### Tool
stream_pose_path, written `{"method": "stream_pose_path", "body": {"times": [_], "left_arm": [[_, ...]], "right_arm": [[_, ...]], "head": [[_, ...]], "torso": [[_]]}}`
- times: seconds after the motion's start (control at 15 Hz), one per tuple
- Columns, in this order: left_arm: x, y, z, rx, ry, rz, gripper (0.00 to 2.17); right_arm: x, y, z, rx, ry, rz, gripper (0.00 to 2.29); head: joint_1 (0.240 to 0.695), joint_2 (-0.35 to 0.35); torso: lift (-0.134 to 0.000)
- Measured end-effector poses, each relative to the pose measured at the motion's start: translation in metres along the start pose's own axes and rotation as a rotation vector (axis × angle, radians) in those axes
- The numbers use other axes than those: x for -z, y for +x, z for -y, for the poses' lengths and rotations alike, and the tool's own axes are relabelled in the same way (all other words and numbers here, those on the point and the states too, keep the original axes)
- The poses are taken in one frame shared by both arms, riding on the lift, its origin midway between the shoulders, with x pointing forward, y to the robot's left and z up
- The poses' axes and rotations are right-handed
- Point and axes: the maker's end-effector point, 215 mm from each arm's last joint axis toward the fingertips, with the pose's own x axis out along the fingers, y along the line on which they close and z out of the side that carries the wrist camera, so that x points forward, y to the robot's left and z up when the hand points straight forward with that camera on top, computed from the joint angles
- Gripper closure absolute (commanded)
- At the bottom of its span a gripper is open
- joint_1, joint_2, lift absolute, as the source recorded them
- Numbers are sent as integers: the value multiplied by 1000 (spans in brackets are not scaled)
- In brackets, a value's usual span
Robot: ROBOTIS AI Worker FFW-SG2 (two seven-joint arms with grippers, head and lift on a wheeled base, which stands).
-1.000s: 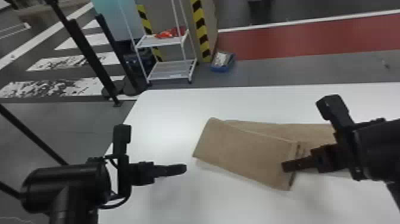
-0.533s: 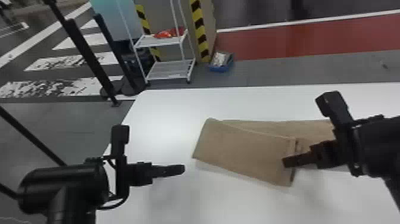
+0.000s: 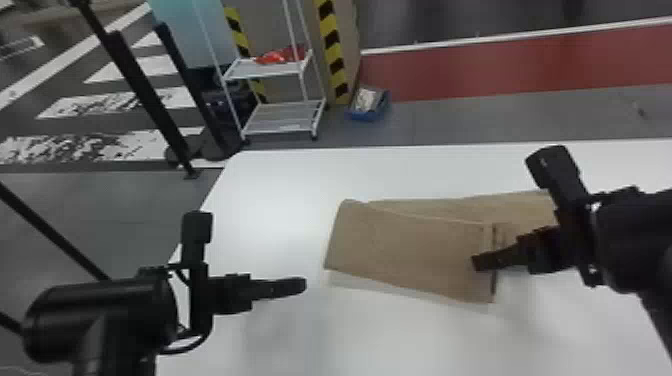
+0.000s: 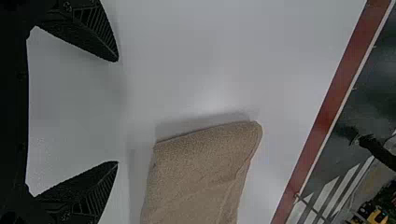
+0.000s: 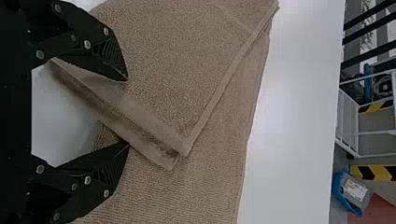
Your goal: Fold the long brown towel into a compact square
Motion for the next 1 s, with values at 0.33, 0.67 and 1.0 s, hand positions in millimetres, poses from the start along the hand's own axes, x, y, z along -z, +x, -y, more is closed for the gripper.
{"method": "stream_pose_path", "body": {"times": [0.33,0.67,1.0], "left_arm": [[-1,0,0,0,2,2,100],[-2,-2,1,1,3,5,100],[-1,-4,1,3,1,6,100]], "right_arm": [[-5,2,5,15,-13,11,454],[-17,6,5,10,-57,50,458],[-18,8,5,4,-64,55,586]], "head": [[695,292],[695,293],[695,297]], "torso": [[-125],[-125],[-125]]}}
